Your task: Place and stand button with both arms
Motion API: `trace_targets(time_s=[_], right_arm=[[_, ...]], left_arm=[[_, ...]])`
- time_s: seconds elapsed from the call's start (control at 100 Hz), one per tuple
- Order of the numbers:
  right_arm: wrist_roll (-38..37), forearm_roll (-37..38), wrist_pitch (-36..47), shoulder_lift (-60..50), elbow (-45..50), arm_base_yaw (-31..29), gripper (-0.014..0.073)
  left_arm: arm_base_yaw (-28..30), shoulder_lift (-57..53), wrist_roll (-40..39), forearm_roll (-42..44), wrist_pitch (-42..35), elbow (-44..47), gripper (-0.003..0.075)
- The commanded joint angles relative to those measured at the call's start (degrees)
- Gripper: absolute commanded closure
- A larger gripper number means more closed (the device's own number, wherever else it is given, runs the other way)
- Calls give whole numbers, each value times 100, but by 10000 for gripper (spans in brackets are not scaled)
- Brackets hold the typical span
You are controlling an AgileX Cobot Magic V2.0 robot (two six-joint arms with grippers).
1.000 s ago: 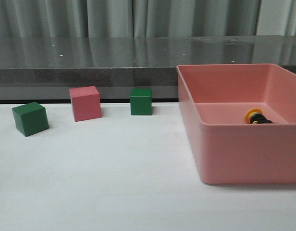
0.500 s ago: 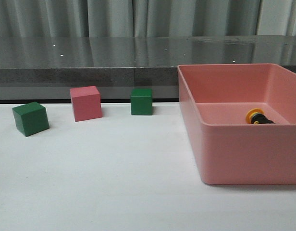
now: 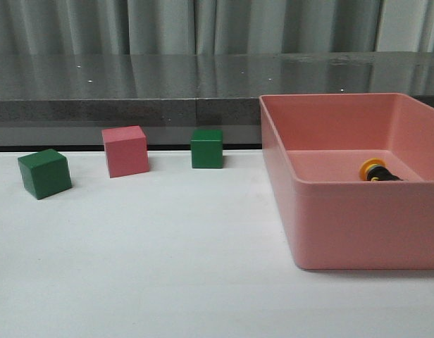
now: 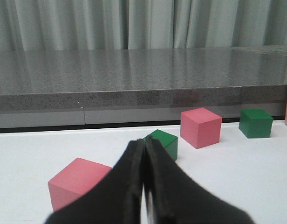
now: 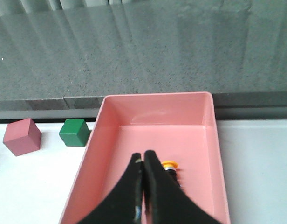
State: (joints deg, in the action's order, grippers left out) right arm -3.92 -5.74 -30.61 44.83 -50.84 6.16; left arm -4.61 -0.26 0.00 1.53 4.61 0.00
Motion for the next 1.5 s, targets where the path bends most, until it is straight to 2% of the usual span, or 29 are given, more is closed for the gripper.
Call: trace_targets(time_s=[0.0,0.13,0.23,0.33,0.35,0.42,0.51,0.72,0.95,1.15,1.49], right_arm=[[133,-95,60,674,-669,-2,671],[524,-95,-229,1655,-1214,-2,666],[646,-95,-448,2268,-1498,-2,585],[646,-95,-619,2737,-1647,-2,368],[653,-95,-619,2815,-1653,-2,287],[792,-95,-613,3035,-1653,3,90],[1162,-95,-540,3241,-1653,72,-58],[1401,129,-167,3703,-1655,431,20],[1354,331,-16,4486,-1655,486,20],[994,780,197,5036,-1660,486,20],[942,850,330,5715,-1660,298,20]], left_arm=[[-43,-132,-32,-57,-493,258,740],[-43,-132,-32,-57,-493,258,740],[-43,-132,-32,-57,-493,258,740],[-43,-132,-32,-57,-493,258,740],[-43,-132,-32,-57,-493,258,740],[-43,-132,-32,-57,-493,258,740],[-43,-132,-32,-57,-493,258,740],[-43,-132,-32,-57,-493,258,740],[-43,-132,-32,-57,-493,258,739],[-43,-132,-32,-57,-493,258,740],[-43,-132,-32,-57,-493,258,740]])
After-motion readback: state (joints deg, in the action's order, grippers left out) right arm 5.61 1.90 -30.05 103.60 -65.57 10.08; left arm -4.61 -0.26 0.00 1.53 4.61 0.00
